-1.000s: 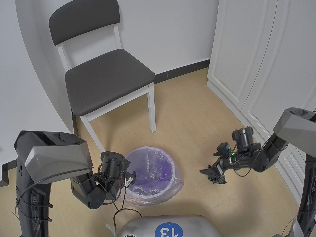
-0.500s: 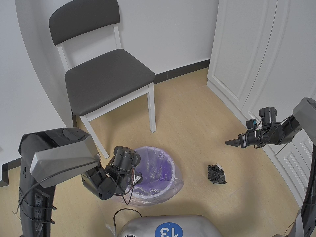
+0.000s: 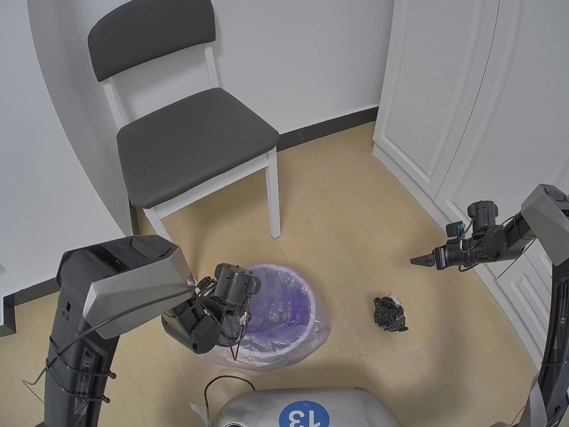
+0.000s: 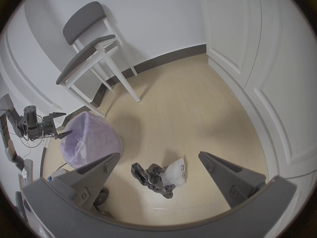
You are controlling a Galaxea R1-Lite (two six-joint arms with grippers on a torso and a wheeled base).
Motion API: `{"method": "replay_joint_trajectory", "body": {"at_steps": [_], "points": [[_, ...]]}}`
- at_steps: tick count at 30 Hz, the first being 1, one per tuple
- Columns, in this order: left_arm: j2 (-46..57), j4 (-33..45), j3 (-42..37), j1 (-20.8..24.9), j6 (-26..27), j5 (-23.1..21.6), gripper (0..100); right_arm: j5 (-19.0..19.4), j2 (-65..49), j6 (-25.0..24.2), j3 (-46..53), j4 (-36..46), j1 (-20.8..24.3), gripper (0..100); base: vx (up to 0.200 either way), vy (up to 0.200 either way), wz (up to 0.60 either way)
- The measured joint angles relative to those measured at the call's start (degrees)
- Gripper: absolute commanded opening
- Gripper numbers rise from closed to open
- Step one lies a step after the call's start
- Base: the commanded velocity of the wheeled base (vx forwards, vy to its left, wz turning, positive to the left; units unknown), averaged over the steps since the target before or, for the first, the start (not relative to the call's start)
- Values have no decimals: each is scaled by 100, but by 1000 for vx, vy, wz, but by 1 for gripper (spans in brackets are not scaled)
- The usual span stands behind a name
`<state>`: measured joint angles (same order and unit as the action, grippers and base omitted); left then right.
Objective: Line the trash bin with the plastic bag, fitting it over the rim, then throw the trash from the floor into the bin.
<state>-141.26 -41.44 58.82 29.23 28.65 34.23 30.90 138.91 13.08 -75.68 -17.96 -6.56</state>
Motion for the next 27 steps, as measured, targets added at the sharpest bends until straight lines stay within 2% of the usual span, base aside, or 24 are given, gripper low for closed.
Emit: {"method": "replay_joint_trajectory", "body": {"at_steps": [5,11,15,21,27], "points": [[4,-41,-66,-239,-5,20,100,0,191,2,-130,116,-49,100,0,0,0],[183,-117,-350,-385,-134,-295,100,0,371,11,-235,204,-68,100,0,0,0],[312,-132,-562,-390,-464,-634,100,0,478,35,-268,206,-72,100,0,0,0],[500,-244,-926,-368,-972,-906,100,0,664,57,-323,176,-29,100,0,0,0],[844,-1128,-1580,-338,-1434,-1291,100,-6,792,7,-334,135,150,100,0,0,0]]}}
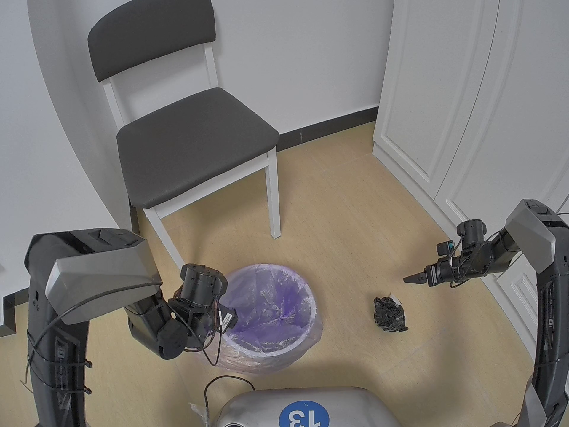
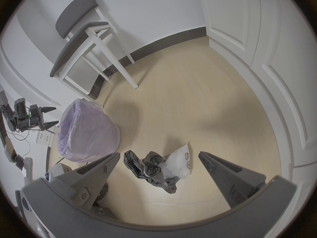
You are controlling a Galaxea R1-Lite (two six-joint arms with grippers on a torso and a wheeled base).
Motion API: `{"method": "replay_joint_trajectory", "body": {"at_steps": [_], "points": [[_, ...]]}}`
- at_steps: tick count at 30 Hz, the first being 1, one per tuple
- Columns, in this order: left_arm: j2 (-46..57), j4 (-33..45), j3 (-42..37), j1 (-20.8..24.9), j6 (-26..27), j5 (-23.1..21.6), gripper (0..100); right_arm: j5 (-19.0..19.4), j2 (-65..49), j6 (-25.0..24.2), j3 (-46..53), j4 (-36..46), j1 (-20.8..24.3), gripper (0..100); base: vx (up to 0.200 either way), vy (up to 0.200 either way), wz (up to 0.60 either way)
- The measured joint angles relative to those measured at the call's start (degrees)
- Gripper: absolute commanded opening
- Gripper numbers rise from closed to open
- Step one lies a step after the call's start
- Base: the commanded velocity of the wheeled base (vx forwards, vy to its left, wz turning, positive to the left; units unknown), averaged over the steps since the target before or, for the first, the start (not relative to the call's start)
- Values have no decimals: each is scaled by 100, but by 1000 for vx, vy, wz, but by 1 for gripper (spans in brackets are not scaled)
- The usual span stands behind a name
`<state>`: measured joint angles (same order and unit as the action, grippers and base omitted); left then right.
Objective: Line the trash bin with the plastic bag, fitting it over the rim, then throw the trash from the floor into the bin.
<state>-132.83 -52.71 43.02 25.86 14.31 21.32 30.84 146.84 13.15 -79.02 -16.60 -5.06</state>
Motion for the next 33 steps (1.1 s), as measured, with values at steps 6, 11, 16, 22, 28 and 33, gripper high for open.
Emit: {"method": "replay_joint_trajectory", "body": {"at_steps": [6,11,16,22,28,33], "points": [[369,-1399,-1008,52,-312,-236,100,-28,41,-267,52,-48,390,100,0,0,0],[551,-2905,-1981,66,-389,-349,100,-44,51,-460,207,-373,703,100,0,0,0],[640,-3607,-2916,82,-553,-411,100,-84,49,-583,433,-595,1053,100,0,0,0],[725,-3624,-3187,90,-751,-435,100,-473,49,-402,295,445,1247,100,0,0,0],[767,-3629,-3216,106,-907,-435,100,-2075,83,187,-347,1546,1401,100,0,0,0],[767,-3627,-3226,149,-1264,-433,100,-3022,201,663,-1228,2470,1484,100,0,0,0]]}}
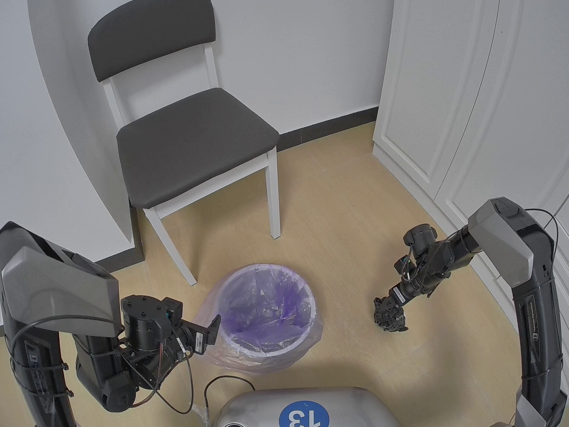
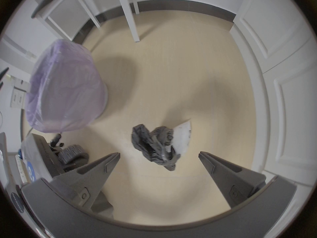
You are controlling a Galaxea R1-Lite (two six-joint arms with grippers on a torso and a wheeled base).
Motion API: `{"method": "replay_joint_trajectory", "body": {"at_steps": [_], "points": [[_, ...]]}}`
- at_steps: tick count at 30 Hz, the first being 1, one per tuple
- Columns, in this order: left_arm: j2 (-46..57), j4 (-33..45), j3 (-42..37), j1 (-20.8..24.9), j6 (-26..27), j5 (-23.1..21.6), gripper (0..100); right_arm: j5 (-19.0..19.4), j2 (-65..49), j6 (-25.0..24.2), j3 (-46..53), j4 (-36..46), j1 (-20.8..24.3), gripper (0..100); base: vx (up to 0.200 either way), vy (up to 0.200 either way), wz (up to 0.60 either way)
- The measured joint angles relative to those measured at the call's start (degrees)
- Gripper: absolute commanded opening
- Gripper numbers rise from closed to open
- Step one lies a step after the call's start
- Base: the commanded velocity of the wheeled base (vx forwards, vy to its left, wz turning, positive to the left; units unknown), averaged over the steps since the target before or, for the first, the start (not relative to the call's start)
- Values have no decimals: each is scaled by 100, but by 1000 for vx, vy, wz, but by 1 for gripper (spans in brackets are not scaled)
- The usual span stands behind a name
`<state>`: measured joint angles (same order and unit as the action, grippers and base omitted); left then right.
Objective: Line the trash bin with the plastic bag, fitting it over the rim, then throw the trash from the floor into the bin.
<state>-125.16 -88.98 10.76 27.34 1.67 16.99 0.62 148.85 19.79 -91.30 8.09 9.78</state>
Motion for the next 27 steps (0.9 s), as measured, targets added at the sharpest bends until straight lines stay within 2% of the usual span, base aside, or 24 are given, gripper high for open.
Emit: {"method": "replay_joint_trajectory", "body": {"at_steps": [10,15,21,27], "points": [[-44,0,-11,149,-300,9,100,-273,380,446,-1531,1486,171,100,0,0,0],[-124,0,-5,179,-563,-123,100,-276,493,486,-1712,1604,196,100,0,0,0],[-223,0,-10,179,-594,-143,100,-234,512,508,-1662,1582,265,100,-200,0,0],[-310,-2,12,123,-708,-132,100,-228,534,542,-1708,1618,299,100,0,0,0]]}}
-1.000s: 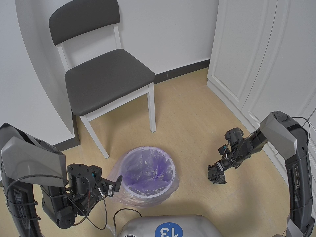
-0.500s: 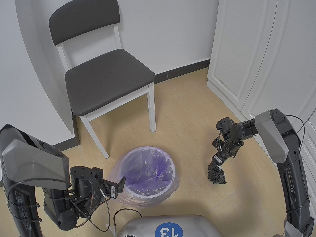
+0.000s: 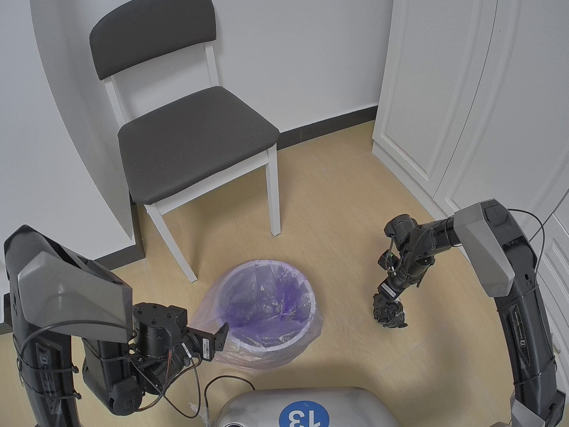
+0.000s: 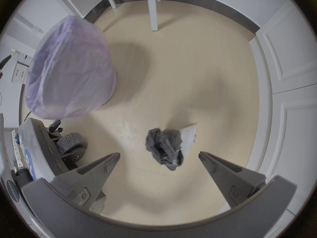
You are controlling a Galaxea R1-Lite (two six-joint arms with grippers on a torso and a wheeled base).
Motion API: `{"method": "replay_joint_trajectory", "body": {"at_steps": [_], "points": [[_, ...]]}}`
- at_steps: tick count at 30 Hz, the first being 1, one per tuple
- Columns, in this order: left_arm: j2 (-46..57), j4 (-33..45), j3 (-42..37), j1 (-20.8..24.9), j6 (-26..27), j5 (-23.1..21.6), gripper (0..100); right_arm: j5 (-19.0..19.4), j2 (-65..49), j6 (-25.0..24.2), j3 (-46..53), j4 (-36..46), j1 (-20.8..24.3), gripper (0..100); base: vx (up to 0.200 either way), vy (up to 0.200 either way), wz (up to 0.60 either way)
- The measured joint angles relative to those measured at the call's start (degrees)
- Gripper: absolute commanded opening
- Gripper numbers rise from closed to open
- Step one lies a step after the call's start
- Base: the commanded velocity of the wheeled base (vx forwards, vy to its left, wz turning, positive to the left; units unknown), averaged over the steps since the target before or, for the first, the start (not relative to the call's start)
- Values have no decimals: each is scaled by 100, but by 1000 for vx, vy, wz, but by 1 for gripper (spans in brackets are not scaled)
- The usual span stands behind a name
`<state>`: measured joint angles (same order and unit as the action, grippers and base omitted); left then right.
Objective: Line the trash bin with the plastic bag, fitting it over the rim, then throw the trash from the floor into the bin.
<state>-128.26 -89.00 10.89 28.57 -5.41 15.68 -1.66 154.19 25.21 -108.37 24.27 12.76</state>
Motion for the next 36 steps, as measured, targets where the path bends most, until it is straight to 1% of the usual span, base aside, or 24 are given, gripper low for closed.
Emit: {"method": "replay_joint_trajectory", "body": {"at_steps": [8,14,20,22,24,26,30,36], "points": [[-22,5,9,39,-57,6,100,0,66,189,-201,11,-9,100,0,0,0],[-30,2,20,23,-57,13,100,16,276,202,-538,-134,-76,100,0,0,0],[-62,2,29,26,-55,13,100,32,494,257,-612,-945,-135,100,0,0,0],[-77,2,29,34,-57,13,100,38,562,372,-616,-1057,-161,100,0,0,0],[-90,2,29,34,-57,13,100,65,618,530,-618,-996,-191,100,0,0,0],[-105,2,30,41,-55,11,100,145,690,711,-621,-917,-243,100,0,0,0],[-134,2,35,44,-57,13,100,247,816,801,-623,-928,-295,100,0,0,0],[-168,2,40,34,-57,11,100,656,995,889,-623,-1081,-400,100,0,0,0]]}}
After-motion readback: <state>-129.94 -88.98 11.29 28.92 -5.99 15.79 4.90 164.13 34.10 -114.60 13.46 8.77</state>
